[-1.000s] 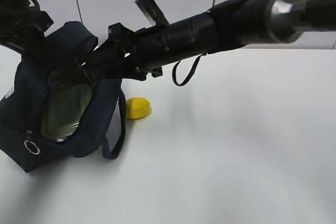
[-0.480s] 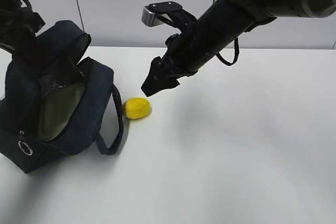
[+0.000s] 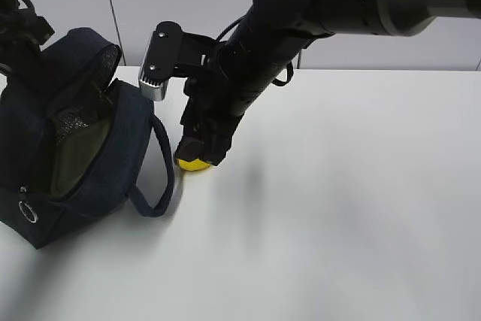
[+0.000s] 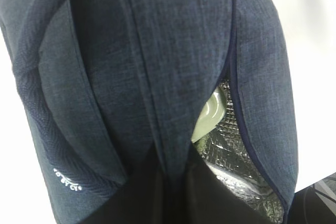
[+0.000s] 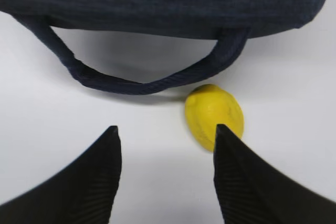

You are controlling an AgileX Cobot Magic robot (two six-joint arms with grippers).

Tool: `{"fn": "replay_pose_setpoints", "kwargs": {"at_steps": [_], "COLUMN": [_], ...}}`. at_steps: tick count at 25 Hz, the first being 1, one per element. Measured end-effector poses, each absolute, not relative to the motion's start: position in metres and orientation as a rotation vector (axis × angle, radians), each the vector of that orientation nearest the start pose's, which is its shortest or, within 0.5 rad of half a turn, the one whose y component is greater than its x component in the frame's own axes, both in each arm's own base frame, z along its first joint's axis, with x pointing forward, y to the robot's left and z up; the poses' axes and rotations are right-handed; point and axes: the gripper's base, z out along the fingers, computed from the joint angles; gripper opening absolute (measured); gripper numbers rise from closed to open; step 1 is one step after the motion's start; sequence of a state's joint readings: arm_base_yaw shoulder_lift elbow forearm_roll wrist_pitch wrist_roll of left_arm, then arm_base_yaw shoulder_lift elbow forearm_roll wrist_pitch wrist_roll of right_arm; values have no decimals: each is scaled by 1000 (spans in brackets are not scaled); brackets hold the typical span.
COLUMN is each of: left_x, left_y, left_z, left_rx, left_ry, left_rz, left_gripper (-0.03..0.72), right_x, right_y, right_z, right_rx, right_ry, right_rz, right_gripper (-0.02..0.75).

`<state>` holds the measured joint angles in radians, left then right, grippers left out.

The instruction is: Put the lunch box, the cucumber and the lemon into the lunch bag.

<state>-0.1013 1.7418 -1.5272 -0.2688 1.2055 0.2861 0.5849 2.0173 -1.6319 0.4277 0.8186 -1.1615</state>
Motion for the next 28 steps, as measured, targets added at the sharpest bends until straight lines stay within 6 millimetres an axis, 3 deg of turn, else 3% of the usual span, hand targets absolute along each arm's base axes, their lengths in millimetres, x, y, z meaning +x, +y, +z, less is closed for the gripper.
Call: {"fn": "replay_pose_setpoints", "kwargs": {"at_steps": [6, 13, 28], "left_x": [355, 355, 355], "left_y": [-59, -58, -58], "left_z": [299, 299, 299], "left_rx": [460, 462, 463], "left_ry": [2826, 2826, 2827], "left_rz": [-339, -333, -330], "left_gripper": [2, 2, 2], "right_x": [366, 376, 390], "right_y": [271, 277, 287], "right_z": [219, 192, 174], "right_rx": [-1845, -1904, -1910], "right_ry": [1779, 1769, 1776], "right_rz": [187, 181, 197], "right_gripper": [422, 422, 479]}}
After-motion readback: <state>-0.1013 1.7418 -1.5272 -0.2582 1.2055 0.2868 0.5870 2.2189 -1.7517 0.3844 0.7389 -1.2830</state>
